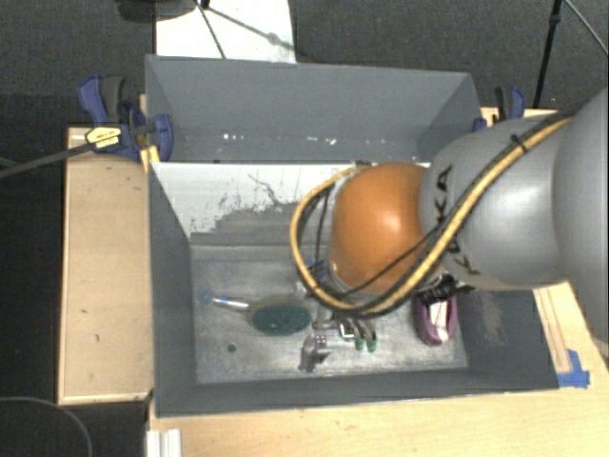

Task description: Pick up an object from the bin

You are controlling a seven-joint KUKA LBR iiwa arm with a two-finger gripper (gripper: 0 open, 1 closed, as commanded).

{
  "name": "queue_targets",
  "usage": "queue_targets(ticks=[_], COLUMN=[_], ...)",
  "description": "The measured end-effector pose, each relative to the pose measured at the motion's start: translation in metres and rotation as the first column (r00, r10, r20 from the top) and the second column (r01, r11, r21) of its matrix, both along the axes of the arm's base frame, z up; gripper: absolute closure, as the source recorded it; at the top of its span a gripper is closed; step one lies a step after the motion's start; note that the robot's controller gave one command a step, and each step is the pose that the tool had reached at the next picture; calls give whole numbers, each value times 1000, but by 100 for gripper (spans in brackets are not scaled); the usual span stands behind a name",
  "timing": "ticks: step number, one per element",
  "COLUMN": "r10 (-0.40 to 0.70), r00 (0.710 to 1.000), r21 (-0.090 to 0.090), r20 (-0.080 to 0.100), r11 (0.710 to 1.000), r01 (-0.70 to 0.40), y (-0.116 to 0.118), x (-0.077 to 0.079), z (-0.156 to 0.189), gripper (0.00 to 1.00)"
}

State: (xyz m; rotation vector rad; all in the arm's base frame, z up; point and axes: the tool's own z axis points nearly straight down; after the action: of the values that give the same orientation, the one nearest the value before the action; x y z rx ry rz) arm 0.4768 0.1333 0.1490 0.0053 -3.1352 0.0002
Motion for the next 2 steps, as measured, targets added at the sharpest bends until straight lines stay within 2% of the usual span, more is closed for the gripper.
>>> queue_targets(ticks=[1, 2], r10=[291, 323], r00=[957, 947], r21=[1, 0], r20=[11, 5], r11=[957, 947], r01=[-291, -323], y=[11, 0], x=[30, 22], z=[7, -69], gripper=[0, 0])
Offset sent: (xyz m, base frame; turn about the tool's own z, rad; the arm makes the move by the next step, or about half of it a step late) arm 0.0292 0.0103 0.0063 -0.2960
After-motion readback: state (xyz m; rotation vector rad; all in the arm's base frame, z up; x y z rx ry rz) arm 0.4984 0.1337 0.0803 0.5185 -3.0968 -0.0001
